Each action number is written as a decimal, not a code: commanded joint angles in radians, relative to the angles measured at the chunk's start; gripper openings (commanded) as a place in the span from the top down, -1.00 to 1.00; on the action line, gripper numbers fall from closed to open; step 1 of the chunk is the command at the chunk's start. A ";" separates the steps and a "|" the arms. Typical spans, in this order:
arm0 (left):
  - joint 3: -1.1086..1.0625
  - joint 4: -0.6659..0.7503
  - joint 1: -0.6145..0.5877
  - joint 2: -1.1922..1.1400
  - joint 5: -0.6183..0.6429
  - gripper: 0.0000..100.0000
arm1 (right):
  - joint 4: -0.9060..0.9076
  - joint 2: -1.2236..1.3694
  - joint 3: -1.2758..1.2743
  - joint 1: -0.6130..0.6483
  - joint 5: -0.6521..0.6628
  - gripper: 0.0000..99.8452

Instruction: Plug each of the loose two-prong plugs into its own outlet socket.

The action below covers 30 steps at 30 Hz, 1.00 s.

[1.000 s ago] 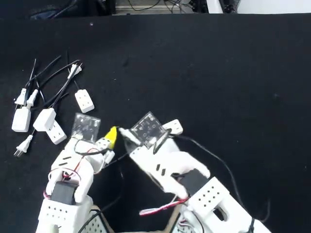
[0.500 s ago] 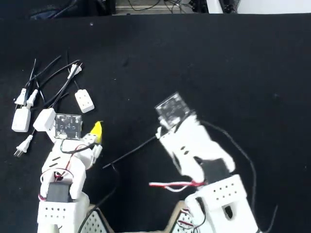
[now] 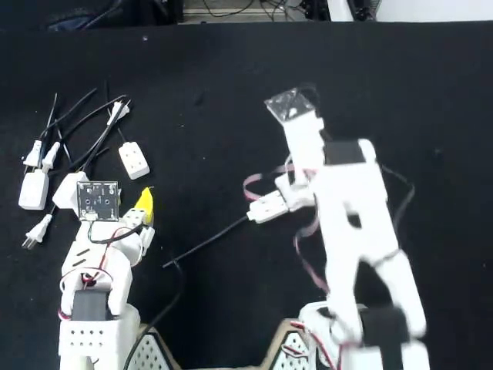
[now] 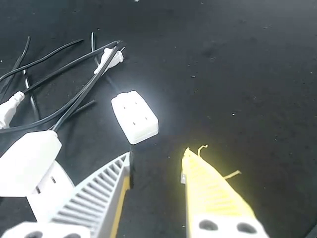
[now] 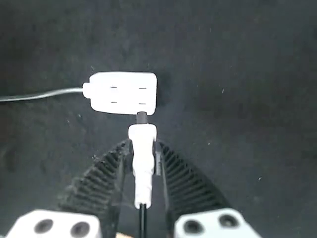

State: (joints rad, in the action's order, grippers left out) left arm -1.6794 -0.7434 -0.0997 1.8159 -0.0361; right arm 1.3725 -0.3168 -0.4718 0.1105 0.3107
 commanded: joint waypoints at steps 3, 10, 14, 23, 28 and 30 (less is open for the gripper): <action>-0.019 0.021 -0.012 0.005 0.008 0.65 | 0.189 0.331 0.337 -0.026 0.005 0.98; -0.019 0.021 -0.012 0.005 0.008 0.65 | 0.362 0.544 0.627 -0.026 0.011 0.98; -0.019 0.021 -0.012 0.005 0.008 0.65 | 0.385 0.616 0.725 -0.025 0.011 0.98; -0.019 0.021 -0.012 0.005 0.008 0.65 | 0.374 0.750 0.765 0.035 0.012 0.98; -0.019 0.021 -0.013 0.005 0.008 0.65 | 0.377 0.777 0.777 0.038 0.012 0.98; -0.019 0.021 -0.013 0.005 0.008 0.65 | 0.377 0.779 0.769 0.038 0.028 0.98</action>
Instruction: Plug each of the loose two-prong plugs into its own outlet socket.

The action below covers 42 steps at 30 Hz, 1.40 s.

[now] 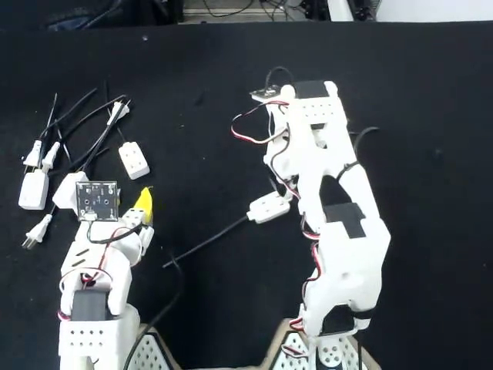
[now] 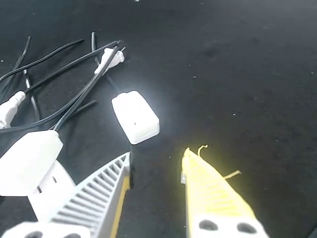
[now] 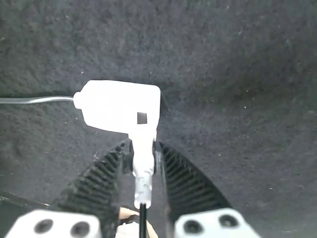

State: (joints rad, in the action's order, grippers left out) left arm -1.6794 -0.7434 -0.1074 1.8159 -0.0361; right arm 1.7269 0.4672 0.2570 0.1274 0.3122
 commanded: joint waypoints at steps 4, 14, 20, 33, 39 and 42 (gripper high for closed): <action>-0.019 0.021 -0.005 0.005 0.008 0.65 | 0.026 -0.004 0.039 0.018 0.066 0.98; -0.019 0.021 -0.005 0.005 0.008 0.65 | 0.035 -0.012 0.039 0.020 0.066 0.98; -0.019 0.026 -0.005 0.005 0.006 0.65 | 0.035 -0.012 0.013 0.023 0.066 0.98; -0.019 0.029 -0.005 0.005 0.006 0.65 | 0.029 -0.005 -0.025 0.023 0.066 0.98; -0.019 0.028 -0.005 0.005 0.006 0.65 | -0.014 -0.004 -0.031 0.023 0.058 0.98; -0.019 0.029 -0.005 0.005 0.006 0.65 | -0.055 -0.004 -0.085 0.025 0.058 0.98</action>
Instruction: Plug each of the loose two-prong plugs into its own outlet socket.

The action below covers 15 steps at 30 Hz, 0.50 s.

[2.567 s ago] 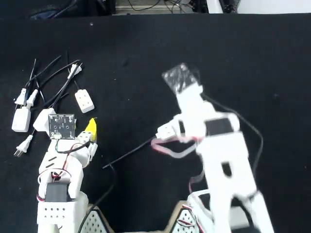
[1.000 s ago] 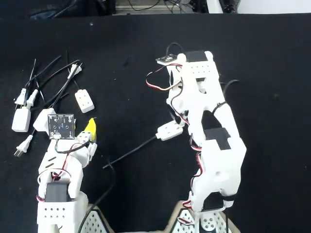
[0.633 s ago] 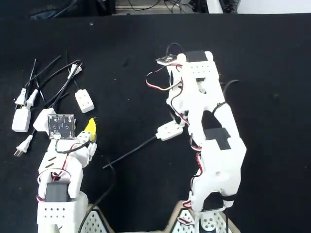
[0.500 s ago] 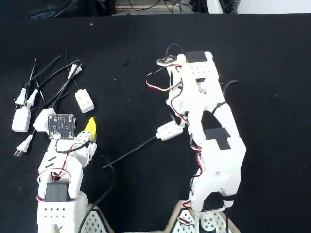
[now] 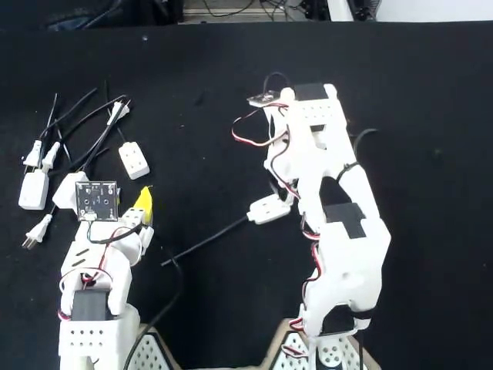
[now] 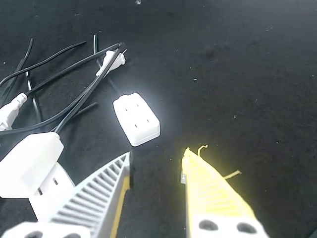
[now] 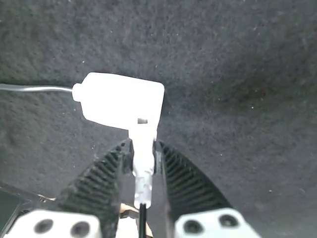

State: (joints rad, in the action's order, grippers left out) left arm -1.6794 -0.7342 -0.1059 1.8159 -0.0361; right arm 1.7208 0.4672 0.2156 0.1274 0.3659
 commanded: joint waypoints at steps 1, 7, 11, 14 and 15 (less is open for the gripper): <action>-0.019 0.020 -0.007 0.005 0.006 0.65 | -0.068 -0.005 -0.065 0.025 0.005 0.98; -0.019 0.020 -0.007 0.005 0.006 0.65 | -0.190 -0.012 -0.189 0.023 0.005 0.98; -0.019 0.020 -0.007 0.005 0.006 0.65 | -0.238 -0.012 -0.225 0.023 0.005 0.98; -0.019 0.020 -0.007 0.005 0.006 0.65 | -0.269 -0.012 -0.243 0.025 0.005 0.98; -0.019 0.020 -0.007 0.005 0.006 0.65 | -0.276 -0.012 -0.249 0.025 0.005 0.98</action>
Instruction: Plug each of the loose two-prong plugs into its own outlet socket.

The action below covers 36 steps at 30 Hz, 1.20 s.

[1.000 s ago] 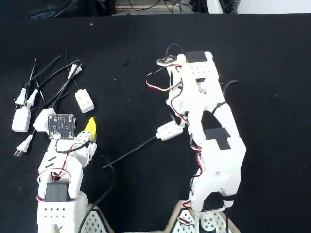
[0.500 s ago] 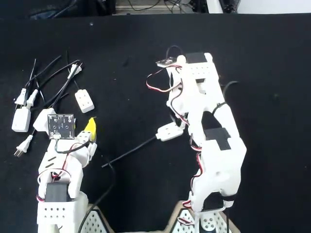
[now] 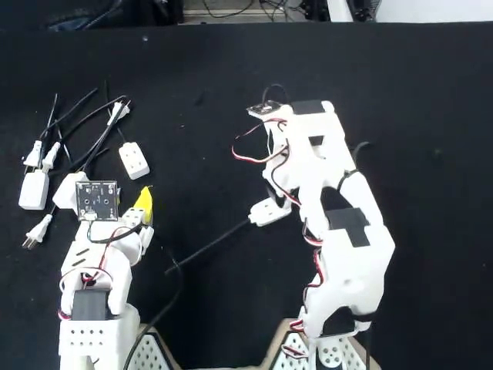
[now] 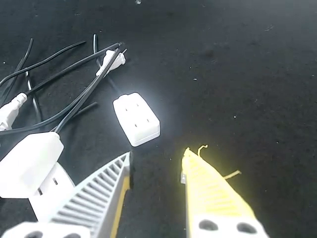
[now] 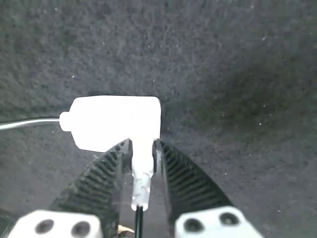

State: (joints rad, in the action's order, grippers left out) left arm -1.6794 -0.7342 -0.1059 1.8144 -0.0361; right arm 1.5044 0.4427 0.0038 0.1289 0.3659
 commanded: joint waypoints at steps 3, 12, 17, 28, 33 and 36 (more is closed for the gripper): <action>-0.019 0.020 -0.007 0.006 0.006 0.65 | -0.061 0.007 -0.042 0.023 0.005 0.98; -0.019 0.020 -0.007 0.006 0.006 0.65 | -0.055 -0.303 -0.124 0.055 0.035 0.58; -0.019 0.015 -0.008 0.006 0.006 0.65 | -0.057 -0.513 -0.137 0.153 0.155 0.59; -0.018 0.021 -0.127 0.009 0.006 0.65 | -0.066 -0.644 -0.361 0.226 0.848 0.58; -0.019 0.021 -0.125 0.009 0.006 0.65 | -0.324 -0.644 -0.561 0.229 0.872 0.58; -0.019 0.021 -0.130 0.009 0.006 0.65 | -0.427 -0.644 -0.664 0.229 0.921 0.58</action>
State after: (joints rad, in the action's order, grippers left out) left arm -1.6794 -0.7342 -0.2225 1.8144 -0.0361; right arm 1.2221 -0.1527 -0.5623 0.3437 1.2283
